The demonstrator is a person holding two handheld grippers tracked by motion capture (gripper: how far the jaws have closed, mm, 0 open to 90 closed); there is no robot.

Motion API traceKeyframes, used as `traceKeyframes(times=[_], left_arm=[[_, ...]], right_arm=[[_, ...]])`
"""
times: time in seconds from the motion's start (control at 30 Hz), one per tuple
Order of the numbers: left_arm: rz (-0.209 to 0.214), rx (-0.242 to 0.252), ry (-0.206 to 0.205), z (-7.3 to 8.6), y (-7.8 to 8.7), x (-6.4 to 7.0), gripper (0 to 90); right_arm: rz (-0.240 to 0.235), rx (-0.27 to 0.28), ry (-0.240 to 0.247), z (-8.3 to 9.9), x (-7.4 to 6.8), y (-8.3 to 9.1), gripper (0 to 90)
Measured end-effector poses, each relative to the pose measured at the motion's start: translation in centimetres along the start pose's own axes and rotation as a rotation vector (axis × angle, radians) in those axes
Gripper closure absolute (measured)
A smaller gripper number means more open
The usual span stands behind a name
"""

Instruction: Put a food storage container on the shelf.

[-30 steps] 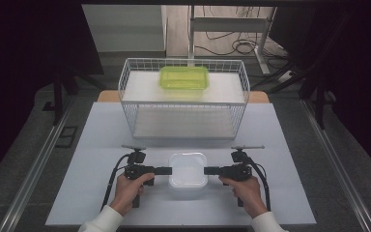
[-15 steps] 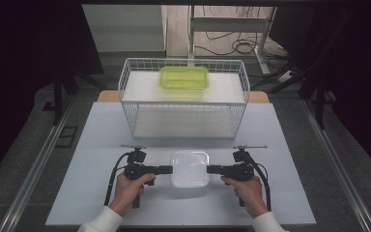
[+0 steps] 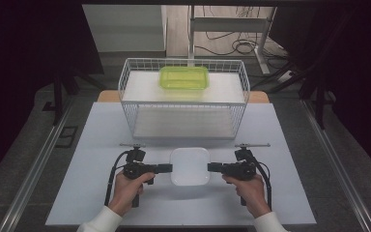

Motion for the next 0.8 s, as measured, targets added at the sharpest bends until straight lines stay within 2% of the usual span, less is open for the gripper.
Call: traceKeyframes(times=[0.37,0.53,0.8], left_arm=[[-0.01,0.026,-0.034,-0.5,1.0,0.7,81.1],[-0.024,0.041,-0.06,-0.8,1.8,1.4,81.0],[-0.021,0.068,-0.087,-2.0,3.1,2.5,81.0]], right_arm=[[0.005,0.027,0.036,-0.8,-1.2,0.5,76.8],[0.012,0.037,0.059,-1.2,-2.0,0.9,76.8],[0.019,0.072,0.099,-2.4,-3.4,1.9,76.8]])
Point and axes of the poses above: each handheld gripper's, and its own axes: y roughly backward along the jaws, z roughly out of its underside, x roughly to its right, the point moved 5 cm from there along -y, roughly forward along the jaws, and after that the axes turned 6 degrees about -x, right-handed, at the moved point
